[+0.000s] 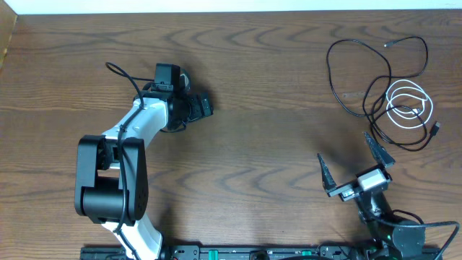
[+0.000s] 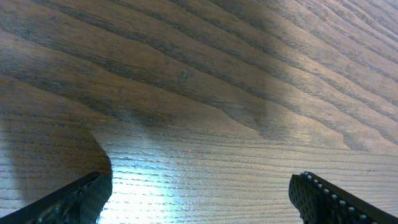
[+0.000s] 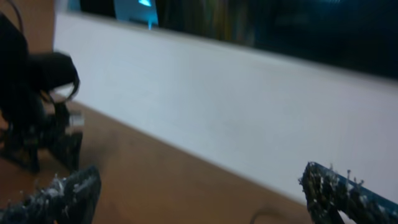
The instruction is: Untangle cables
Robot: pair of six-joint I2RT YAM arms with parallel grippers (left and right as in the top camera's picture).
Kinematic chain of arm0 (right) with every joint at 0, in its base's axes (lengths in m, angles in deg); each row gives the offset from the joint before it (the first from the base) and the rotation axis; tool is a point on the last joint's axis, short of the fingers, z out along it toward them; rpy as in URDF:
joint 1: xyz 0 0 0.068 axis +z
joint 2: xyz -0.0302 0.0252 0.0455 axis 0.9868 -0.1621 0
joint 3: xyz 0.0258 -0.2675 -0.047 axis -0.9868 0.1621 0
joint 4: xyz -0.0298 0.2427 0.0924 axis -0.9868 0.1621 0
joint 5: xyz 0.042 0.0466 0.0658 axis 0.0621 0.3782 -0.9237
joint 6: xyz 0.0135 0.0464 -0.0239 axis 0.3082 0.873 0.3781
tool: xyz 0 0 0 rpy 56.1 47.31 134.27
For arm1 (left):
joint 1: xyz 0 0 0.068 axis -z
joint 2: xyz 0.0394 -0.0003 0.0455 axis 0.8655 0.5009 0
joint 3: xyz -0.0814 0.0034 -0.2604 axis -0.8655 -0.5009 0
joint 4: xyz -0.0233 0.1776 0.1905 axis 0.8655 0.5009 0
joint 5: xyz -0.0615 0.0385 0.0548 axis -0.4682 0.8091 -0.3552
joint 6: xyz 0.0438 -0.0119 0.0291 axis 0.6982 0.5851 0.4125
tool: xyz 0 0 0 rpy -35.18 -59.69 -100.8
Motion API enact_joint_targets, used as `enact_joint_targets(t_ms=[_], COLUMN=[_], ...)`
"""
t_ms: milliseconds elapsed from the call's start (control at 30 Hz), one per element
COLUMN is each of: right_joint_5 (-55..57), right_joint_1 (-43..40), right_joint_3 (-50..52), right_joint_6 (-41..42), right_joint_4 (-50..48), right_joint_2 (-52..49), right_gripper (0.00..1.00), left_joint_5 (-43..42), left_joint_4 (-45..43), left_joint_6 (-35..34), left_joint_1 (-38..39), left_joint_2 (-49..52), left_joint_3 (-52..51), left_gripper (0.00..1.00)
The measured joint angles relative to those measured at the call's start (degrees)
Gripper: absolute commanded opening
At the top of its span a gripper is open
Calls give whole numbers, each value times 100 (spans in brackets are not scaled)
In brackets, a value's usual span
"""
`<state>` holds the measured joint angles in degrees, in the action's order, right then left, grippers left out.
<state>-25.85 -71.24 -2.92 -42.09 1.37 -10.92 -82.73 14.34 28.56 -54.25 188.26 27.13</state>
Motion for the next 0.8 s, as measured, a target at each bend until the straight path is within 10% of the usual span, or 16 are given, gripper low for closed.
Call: enact_joint_targets(t_ms=[267, 800], right_joint_5=[98, 127], right_joint_1=[0, -170], right_joint_3=[2, 2], right_joint_6=[164, 190], right_joint_4=[1611, 1617], right_joint_2=[-15, -7], right_gripper=[99, 99], left_joint_5=[2, 0], left_joint_4=[0, 2], left_joint_6=[0, 0], left_joint_1=[0, 0], left_joint_2=[0, 0], left_joint_3=[0, 0], left_gripper=[98, 98])
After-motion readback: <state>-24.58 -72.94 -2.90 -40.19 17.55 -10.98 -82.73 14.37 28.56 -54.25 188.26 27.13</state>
